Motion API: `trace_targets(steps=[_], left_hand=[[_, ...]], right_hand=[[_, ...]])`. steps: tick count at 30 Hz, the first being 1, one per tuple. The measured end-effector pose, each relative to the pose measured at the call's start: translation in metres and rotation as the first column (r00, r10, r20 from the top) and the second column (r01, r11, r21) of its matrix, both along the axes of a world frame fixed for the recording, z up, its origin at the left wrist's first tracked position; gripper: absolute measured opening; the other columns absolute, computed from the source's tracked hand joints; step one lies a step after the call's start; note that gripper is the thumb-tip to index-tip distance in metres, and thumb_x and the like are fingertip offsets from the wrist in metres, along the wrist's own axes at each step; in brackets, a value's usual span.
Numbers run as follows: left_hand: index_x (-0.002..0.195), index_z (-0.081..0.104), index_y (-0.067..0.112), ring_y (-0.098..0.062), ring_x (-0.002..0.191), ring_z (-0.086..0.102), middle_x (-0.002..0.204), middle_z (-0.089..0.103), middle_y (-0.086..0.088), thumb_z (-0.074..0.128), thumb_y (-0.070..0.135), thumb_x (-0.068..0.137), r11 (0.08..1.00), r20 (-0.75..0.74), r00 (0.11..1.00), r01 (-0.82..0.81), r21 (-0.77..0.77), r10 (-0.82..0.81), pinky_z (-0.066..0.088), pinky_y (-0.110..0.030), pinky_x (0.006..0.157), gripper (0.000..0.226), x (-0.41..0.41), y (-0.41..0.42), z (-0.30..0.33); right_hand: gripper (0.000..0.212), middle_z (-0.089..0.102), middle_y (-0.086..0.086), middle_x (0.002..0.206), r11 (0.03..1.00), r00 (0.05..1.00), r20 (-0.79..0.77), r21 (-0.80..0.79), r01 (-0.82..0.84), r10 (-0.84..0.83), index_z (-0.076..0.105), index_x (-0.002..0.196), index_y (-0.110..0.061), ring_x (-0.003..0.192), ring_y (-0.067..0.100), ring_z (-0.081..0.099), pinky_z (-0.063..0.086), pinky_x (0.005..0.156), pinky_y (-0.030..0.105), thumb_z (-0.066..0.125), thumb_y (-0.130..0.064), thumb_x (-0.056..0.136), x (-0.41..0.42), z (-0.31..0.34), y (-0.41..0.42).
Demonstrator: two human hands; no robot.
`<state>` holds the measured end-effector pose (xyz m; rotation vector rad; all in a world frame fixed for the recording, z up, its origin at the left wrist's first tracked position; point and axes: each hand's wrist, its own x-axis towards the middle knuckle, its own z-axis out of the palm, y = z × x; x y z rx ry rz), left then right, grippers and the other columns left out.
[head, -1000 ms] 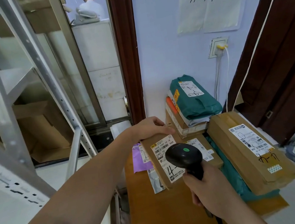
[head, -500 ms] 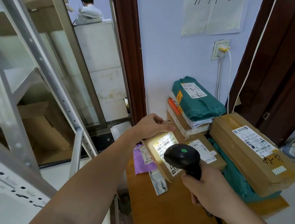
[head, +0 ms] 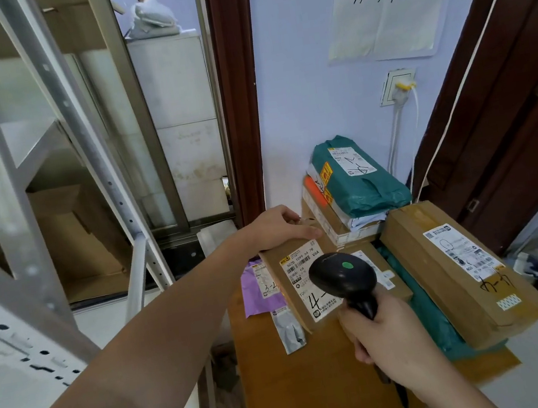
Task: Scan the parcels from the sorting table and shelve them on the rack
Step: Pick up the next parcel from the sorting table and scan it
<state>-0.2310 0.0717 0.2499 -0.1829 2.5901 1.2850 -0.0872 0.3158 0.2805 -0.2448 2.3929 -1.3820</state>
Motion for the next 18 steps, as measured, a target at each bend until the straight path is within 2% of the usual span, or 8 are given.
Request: trace_targets(steps=[2,4,6,9,10,14,16,18], left_hand=[[0.134,0.054,0.021,-0.013,0.099,0.072,0.116,0.069,0.002,0.083,0.057,0.082,0.996,0.036,0.999,0.020,0.086,-0.024,0.058,-0.029,0.081,0.069,0.004,-0.006,0.004],[0.135,0.054,0.019,-0.017,0.096,0.076,0.115,0.072,-0.004,0.085,0.053,0.079,0.965,0.085,0.994,0.040,0.260,-0.064,0.061,-0.031,0.080,0.073,0.010,-0.012,0.009],[0.136,0.053,0.018,-0.020,0.095,0.077,0.115,0.073,-0.009,0.088,0.048,0.078,0.909,0.124,0.986,0.047,0.413,-0.108,0.062,-0.033,0.081,0.074,0.018,-0.015,0.014],[0.138,0.054,0.020,-0.025,0.102,0.076,0.117,0.073,-0.009,0.085,0.041,0.078,0.854,0.135,0.982,0.045,0.518,-0.133,0.063,-0.037,0.084,0.071,0.024,-0.021,0.016],[0.137,0.056,0.020,-0.024,0.100,0.077,0.112,0.075,-0.008,0.084,0.041,0.079,0.841,0.141,0.981,0.035,0.541,-0.132,0.064,-0.036,0.081,0.068,0.027,-0.023,0.017],[0.134,0.058,0.019,-0.021,0.089,0.077,0.098,0.077,-0.005,0.079,0.040,0.089,0.808,0.147,0.984,-0.005,0.589,-0.101,0.064,-0.033,0.073,0.054,0.039,-0.022,0.020],[0.133,0.061,0.016,-0.024,0.096,0.076,0.106,0.077,-0.009,0.078,0.045,0.089,0.794,0.165,0.978,0.001,0.608,-0.127,0.064,-0.036,0.081,0.055,0.045,-0.021,0.020],[0.130,0.067,0.015,-0.030,0.108,0.073,0.117,0.074,-0.013,0.080,0.052,0.088,0.770,0.167,0.969,0.033,0.638,-0.180,0.059,-0.043,0.095,0.057,0.049,-0.022,0.015]], right_hand=[[0.005,0.067,0.008,0.070,0.995,0.996,0.001,-0.053,0.086,-0.086,0.058,0.095,-0.022,0.051,0.013,0.065,0.055,0.056,0.027,0.062,-0.020,0.094,-0.001,0.002,0.001],[0.004,0.069,0.008,0.074,0.982,0.984,-0.034,-0.072,0.173,-0.175,0.060,0.094,-0.022,0.059,0.014,0.067,0.053,0.057,0.029,0.064,-0.023,0.093,-0.005,0.004,0.004],[0.007,0.069,0.005,0.083,0.974,0.967,-0.119,-0.047,0.221,-0.225,0.060,0.094,-0.025,0.078,0.017,0.068,0.050,0.065,0.031,0.066,-0.028,0.092,-0.010,0.003,0.007],[0.013,0.059,-0.003,0.101,0.966,0.948,-0.189,-0.018,0.259,-0.257,0.054,0.093,-0.034,0.097,0.017,0.059,0.045,0.083,0.036,0.066,-0.028,0.092,-0.012,0.000,0.010],[0.014,0.059,-0.004,0.103,0.964,0.948,-0.176,-0.032,0.264,-0.265,0.054,0.095,-0.035,0.098,0.015,0.057,0.045,0.084,0.035,0.066,-0.028,0.092,-0.012,-0.002,0.011],[0.011,0.070,-0.007,0.098,0.928,0.949,0.027,-0.202,0.314,-0.316,0.061,0.104,-0.030,0.094,0.010,0.065,0.046,0.071,0.025,0.065,-0.027,0.094,-0.005,-0.004,0.008],[0.013,0.073,-0.005,0.095,0.914,0.936,0.012,-0.209,0.347,-0.352,0.062,0.102,-0.028,0.093,0.015,0.069,0.050,0.073,0.030,0.068,-0.023,0.092,-0.003,-0.005,0.006],[0.014,0.072,-0.001,0.092,0.897,0.915,-0.015,-0.204,0.392,-0.403,0.061,0.099,-0.025,0.088,0.019,0.068,0.049,0.069,0.031,0.070,-0.020,0.091,-0.001,-0.008,0.005]])
